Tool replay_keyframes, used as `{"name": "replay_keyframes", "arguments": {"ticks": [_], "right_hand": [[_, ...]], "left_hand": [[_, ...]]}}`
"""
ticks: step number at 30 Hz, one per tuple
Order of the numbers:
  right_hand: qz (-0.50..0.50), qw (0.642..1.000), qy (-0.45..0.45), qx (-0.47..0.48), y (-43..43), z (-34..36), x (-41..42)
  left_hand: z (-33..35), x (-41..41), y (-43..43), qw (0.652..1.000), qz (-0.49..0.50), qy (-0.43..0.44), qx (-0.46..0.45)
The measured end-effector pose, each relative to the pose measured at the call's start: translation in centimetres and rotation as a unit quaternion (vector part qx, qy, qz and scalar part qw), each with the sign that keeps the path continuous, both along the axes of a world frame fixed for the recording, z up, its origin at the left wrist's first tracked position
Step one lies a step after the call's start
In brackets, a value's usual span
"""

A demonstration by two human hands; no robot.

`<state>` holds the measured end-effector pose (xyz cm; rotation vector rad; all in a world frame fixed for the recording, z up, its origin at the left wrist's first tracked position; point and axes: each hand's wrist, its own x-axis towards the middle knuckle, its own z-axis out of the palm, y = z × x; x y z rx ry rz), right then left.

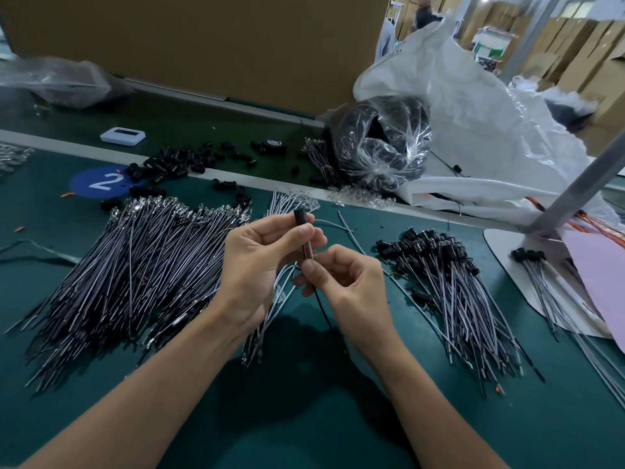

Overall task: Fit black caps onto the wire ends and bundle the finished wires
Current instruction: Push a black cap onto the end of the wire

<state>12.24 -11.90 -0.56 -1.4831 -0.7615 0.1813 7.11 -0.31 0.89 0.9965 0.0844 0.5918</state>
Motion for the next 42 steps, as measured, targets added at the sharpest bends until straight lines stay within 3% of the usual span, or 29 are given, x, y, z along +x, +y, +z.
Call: {"name": "replay_keyframes", "arguments": {"ticks": [8, 13, 15, 18, 23, 25, 29, 33, 35, 37, 42], "right_hand": [[0.016, 0.999, -0.006, -0.027, -0.7, 0.2, -0.3], [-0.040, 0.991, -0.004, -0.131, -1.2, 1.4, 1.9], [-0.112, 0.962, -0.079, -0.235, -0.5, 2.2, 5.5], [-0.157, 0.872, -0.209, -0.413, 2.2, 3.7, 11.4], [-0.161, 0.775, -0.249, -0.558, 5.9, 3.0, 16.9], [-0.167, 0.756, -0.255, -0.579, 6.4, 2.5, 17.6], [-0.197, 0.759, -0.297, -0.545, 6.8, 1.8, 18.0], [-0.189, 0.729, -0.360, -0.551, 6.4, 1.8, 17.8], [-0.175, 0.729, -0.375, -0.545, 5.9, 1.8, 17.7], [-0.177, 0.752, -0.372, -0.515, 5.2, 1.8, 17.6], [-0.191, 0.904, -0.263, -0.279, 1.6, 2.4, 13.7]], "left_hand": [[-0.2, -0.1, 0.1, 0.999, -0.002, 0.028, 0.019], [-0.1, -0.1, 0.9, 0.996, -0.017, 0.078, -0.029], [0.0, -0.1, 0.7, 0.992, -0.055, 0.109, -0.016], [0.2, -0.2, 0.3, 0.986, -0.099, 0.131, 0.036], [0.2, -0.3, 0.6, 0.982, -0.104, 0.145, 0.065], [0.2, -0.2, 0.4, 0.981, -0.111, 0.145, 0.070], [0.1, 0.1, 0.4, 0.980, -0.115, 0.146, 0.069], [0.0, 0.0, 0.6, 0.981, -0.113, 0.139, 0.076], [-0.1, 0.0, 0.7, 0.983, -0.104, 0.132, 0.077], [-0.2, 0.0, 0.9, 0.984, -0.087, 0.131, 0.078], [-0.3, 0.2, 0.9, 0.989, -0.050, 0.123, 0.069]]}}
